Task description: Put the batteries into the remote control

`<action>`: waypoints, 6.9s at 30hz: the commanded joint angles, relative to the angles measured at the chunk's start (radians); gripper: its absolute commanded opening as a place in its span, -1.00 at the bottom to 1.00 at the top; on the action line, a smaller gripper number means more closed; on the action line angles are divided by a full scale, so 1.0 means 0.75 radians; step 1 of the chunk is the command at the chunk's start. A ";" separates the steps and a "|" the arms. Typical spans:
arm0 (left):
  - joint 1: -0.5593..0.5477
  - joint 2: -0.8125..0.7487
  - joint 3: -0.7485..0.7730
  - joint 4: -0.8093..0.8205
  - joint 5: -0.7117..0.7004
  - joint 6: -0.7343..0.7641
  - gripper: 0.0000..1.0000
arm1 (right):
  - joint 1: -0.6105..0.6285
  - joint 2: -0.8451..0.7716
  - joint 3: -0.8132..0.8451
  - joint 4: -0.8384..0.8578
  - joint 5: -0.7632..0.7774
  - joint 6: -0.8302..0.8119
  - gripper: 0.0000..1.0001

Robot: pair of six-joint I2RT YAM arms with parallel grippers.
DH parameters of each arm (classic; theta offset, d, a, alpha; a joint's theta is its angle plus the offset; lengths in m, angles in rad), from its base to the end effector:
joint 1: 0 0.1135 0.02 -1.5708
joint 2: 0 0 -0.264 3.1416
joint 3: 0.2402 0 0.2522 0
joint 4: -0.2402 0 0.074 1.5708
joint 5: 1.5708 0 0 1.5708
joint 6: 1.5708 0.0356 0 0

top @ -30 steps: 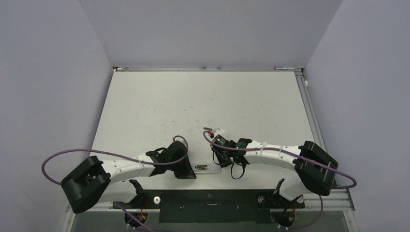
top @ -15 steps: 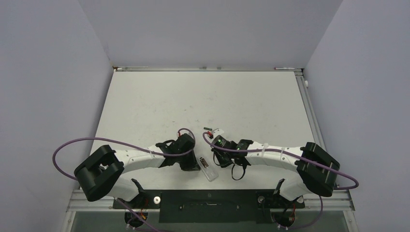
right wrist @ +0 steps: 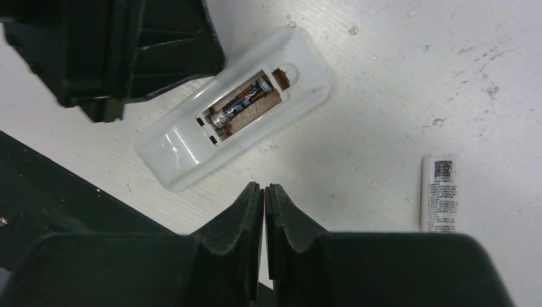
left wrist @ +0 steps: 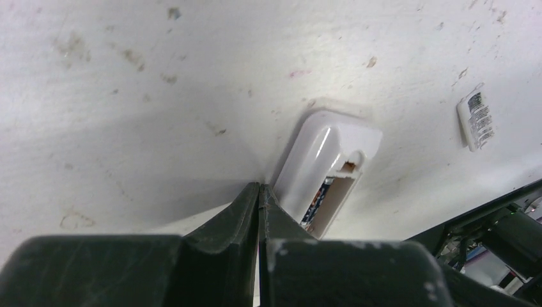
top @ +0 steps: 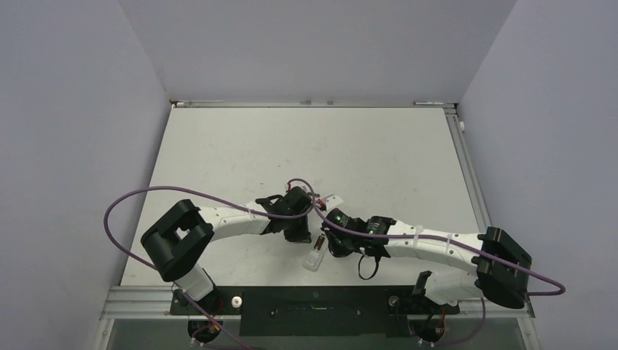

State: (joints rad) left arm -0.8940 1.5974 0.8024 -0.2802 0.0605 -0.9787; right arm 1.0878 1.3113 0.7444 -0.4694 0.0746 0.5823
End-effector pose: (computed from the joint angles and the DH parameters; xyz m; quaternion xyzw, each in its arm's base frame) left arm 0.1821 -0.2301 0.1482 -0.0336 0.9685 -0.2148 0.1217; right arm 0.1170 0.2174 0.1935 -0.2315 0.9357 0.1715 0.2038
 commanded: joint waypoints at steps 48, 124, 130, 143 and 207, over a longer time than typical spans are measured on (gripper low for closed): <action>0.126 -0.428 0.231 -0.285 -0.029 0.384 -0.24 | -0.262 -0.065 0.441 -0.285 0.185 -0.105 -0.13; 0.451 -0.946 -0.168 -0.390 0.275 0.442 0.19 | -0.418 0.910 0.928 -0.124 -0.172 -0.758 -0.83; 0.452 -0.979 -0.194 -0.388 0.276 0.403 0.19 | -0.415 0.777 0.878 -0.136 -0.168 -0.754 -0.83; 0.456 -1.003 -0.242 -0.374 0.280 0.335 0.20 | -0.278 0.346 0.662 -0.342 -0.167 -0.837 -0.83; 0.460 -1.085 -0.336 -0.338 0.400 0.278 0.21 | 0.057 0.483 0.569 -0.531 -0.141 -1.251 -0.77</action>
State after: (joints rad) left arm -0.5545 0.7990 0.5514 -0.5789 0.3458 -0.7750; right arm 1.1210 1.6569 1.1313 -0.8883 -0.0559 -0.3489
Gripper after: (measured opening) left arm 0.603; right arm 0.112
